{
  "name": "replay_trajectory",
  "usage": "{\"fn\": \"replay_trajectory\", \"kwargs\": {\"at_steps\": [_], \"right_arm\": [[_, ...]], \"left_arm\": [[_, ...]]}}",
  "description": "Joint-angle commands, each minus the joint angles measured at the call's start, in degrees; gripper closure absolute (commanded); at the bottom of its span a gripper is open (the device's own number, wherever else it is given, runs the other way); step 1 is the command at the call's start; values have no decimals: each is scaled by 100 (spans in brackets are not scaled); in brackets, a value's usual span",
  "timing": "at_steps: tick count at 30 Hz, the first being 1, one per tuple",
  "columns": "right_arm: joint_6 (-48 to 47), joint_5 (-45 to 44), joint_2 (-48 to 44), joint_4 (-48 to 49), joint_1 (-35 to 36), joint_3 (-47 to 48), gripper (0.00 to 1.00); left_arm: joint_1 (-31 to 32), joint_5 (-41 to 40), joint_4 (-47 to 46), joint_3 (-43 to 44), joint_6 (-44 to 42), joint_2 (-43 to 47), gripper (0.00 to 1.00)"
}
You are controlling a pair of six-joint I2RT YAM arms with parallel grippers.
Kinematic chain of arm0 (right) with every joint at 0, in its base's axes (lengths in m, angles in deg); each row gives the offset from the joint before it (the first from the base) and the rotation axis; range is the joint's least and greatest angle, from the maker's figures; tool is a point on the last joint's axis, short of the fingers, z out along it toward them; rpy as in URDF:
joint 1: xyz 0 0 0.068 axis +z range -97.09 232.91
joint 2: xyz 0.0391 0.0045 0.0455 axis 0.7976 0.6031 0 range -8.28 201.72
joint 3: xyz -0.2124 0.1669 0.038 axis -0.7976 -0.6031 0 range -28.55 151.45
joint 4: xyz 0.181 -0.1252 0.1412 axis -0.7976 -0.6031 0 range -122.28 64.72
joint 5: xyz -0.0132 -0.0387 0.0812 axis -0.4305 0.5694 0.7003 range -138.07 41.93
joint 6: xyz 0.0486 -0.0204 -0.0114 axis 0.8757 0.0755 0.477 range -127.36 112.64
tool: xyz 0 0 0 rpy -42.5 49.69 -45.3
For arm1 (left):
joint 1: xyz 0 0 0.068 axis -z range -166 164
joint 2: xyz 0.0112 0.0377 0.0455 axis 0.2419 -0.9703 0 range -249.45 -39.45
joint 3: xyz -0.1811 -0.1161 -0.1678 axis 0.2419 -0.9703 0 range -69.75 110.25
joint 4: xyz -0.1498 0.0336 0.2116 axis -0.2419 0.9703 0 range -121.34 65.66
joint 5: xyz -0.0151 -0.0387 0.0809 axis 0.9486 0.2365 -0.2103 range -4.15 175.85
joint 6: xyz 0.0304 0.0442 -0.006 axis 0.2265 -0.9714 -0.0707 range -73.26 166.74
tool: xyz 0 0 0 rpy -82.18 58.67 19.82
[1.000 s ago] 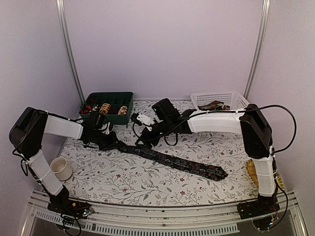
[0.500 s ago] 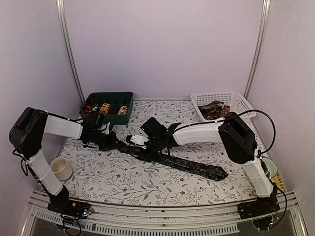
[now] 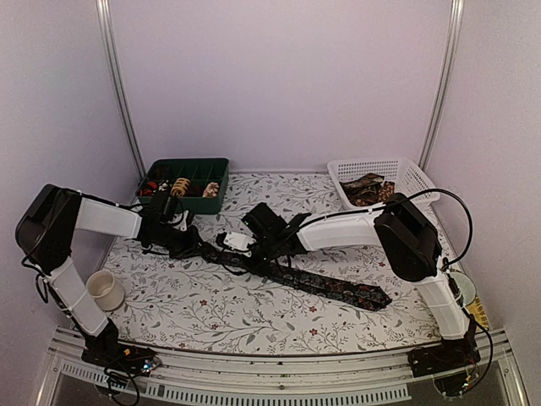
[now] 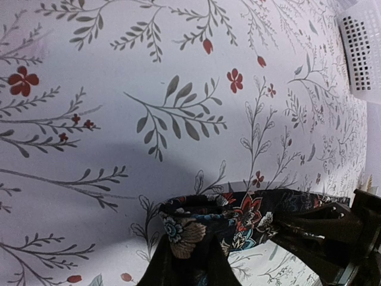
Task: Roll the ties
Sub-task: Adjust the tie at the center of the board.
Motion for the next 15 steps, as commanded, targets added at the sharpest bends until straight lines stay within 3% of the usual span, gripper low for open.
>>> {"fn": "replay_trajectory", "kwargs": {"at_steps": [1,5,9,15], "right_arm": [[-9,97,229,-643,7,-80,95],[-3,271,123,-667,4,-93,97],[59,888,-298,-585,-19,-229,64],[238,768,-843,-204,-100,-396,61]], "left_arm": [[-70,-97,65,-15,-99,36,100],[-72,-105,74,-20,-100,29,100],[-82,-119,89,-17,-102,44,100],[-92,-112,116,-21,-127,60,100]]}}
